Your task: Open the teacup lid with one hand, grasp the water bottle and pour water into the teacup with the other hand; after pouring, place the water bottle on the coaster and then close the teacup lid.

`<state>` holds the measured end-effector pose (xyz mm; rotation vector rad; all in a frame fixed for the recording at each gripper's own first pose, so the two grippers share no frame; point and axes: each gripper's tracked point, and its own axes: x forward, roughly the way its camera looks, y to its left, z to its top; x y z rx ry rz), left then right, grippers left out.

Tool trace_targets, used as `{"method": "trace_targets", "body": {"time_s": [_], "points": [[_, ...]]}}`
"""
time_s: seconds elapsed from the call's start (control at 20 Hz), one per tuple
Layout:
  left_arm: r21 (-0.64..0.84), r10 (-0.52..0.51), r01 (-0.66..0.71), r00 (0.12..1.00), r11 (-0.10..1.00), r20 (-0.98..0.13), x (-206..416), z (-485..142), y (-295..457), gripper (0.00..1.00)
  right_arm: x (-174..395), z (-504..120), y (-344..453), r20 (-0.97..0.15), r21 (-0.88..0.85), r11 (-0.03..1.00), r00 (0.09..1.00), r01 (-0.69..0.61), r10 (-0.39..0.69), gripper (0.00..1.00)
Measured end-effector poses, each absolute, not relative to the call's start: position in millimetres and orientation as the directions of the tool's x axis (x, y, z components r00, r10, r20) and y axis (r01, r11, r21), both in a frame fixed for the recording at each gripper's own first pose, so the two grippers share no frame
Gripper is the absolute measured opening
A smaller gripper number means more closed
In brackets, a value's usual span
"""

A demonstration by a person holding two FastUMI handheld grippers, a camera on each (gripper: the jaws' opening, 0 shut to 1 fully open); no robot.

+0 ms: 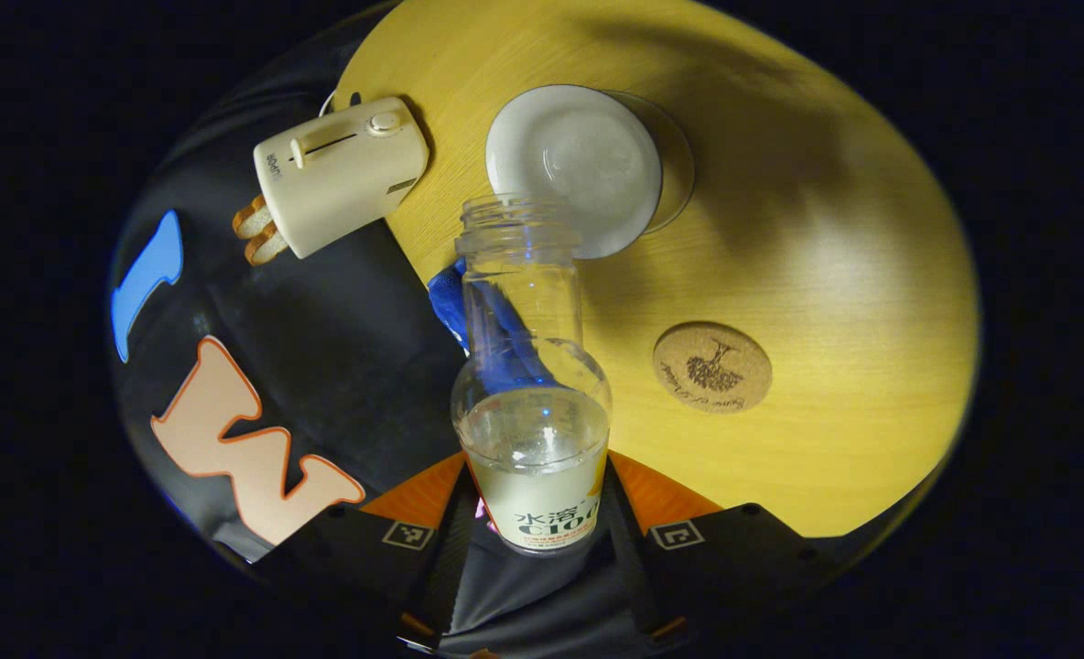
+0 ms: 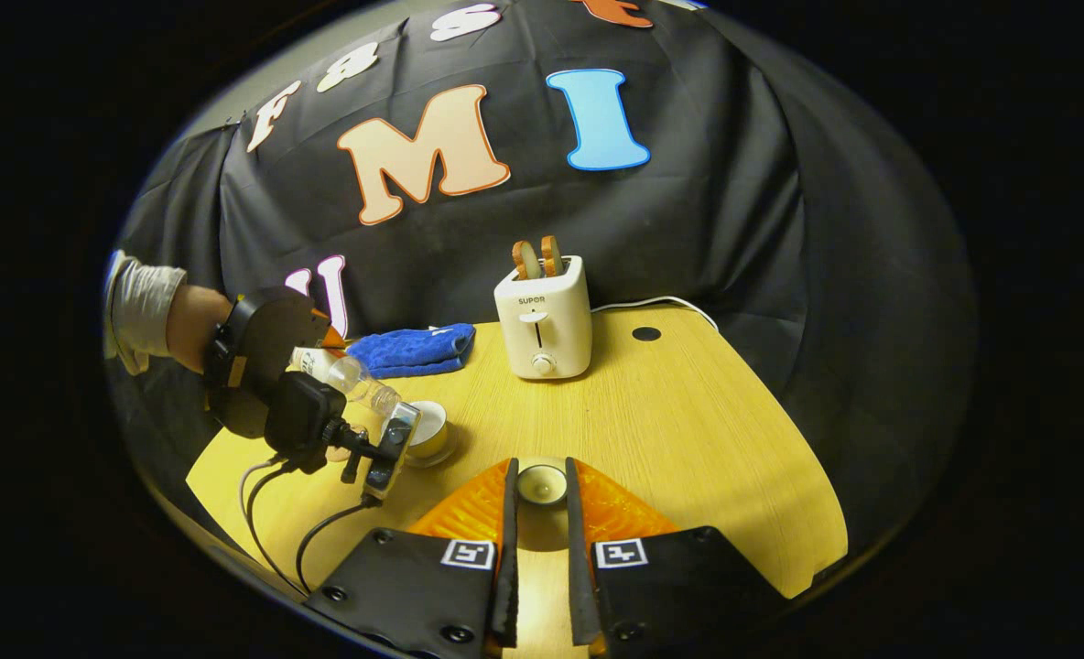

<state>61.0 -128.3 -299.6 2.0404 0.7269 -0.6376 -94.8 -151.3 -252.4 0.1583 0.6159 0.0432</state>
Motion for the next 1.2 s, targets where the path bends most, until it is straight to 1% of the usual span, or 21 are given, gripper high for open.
{"method": "trace_targets", "body": {"time_s": [0.2, 0.35, 0.4, 0.45, 0.5, 0.7, 0.75, 0.85, 0.9, 0.95, 1.0, 1.05, 1.1, 1.2], "points": [[0.604, 0.189, 0.733, 0.671, -0.312, -0.716, 45, -319, -122, 0.71, -92, -246, -151, -0.573, 0.112, 0.994, 0.816, -0.006, 0.070, 0.25], [0.648, 0.124, 0.735, 0.675, -0.199, -0.727, 42, -326, -120, 0.71, -87, -241, -146, -0.573, 0.093, 0.996, 0.817, -0.012, 0.063, 0.26], [0.659, 0.099, 0.737, 0.674, -0.150, -0.732, 40, -328, -120, 0.70, -86, -240, -144, -0.574, 0.088, 0.996, 0.816, -0.015, 0.063, 0.23], [0.663, 0.090, 0.741, 0.671, -0.106, -0.736, 38, -329, -118, 0.70, -83, -239, -141, -0.576, 0.084, 0.996, 0.815, -0.017, 0.063, 0.25], [0.668, 0.061, 0.742, 0.671, -0.060, -0.739, 37, -329, -118, 0.70, -81, -237, -139, -0.577, 0.081, 0.997, 0.814, -0.020, 0.063, 0.25], [0.716, -0.073, 0.694, 0.719, 0.067, -0.691, 44, -320, -132, 0.70, -73, -232, -125, -0.580, 0.069, 0.997, 0.812, -0.031, 0.065, 0.25], [0.712, -0.097, 0.692, 0.722, 0.119, -0.685, 44, -319, -133, 0.70, -72, -231, -120, -0.582, 0.066, 0.997, 0.810, -0.036, 0.068, 0.28], [0.691, -0.127, 0.680, 0.729, 0.244, -0.673, 42, -317, -131, 0.70, -71, -232, -111, -0.589, 0.052, 0.997, 0.805, -0.049, 0.070, 0.25], [0.682, -0.164, 0.663, 0.743, 0.307, -0.649, 42, -313, -134, 0.70, -71, -231, -106, -0.590, 0.045, 0.997, 0.804, -0.056, 0.072, 0.25], [0.678, -0.185, 0.645, 0.759, 0.353, -0.625, 44, -308, -135, 0.70, -70, -230, -102, -0.591, 0.037, 0.997, 0.803, -0.062, 0.072, 0.28], [0.667, -0.202, 0.628, 0.770, 0.401, -0.605, 47, -306, -132, 0.70, -70, -230, -98, -0.594, 0.030, 0.997, 0.801, -0.068, 0.072, 0.25], [0.645, -0.212, 0.622, 0.772, 0.444, -0.599, 45, -309, -131, 0.70, -71, -231, -94, -0.598, 0.023, 0.997, 0.798, -0.072, 0.072, 0.25], [0.615, -0.225, 0.620, 0.770, 0.488, -0.597, 43, -313, -129, 0.68, -71, -232, -90, -0.604, 0.018, 0.997, 0.794, -0.077, 0.072, 0.25], [0.546, -0.245, 0.611, 0.764, 0.573, -0.597, 35, -319, -123, 0.70, -71, -233, -82, -0.613, 0.006, 0.996, 0.787, -0.089, 0.074, 0.25]]}}
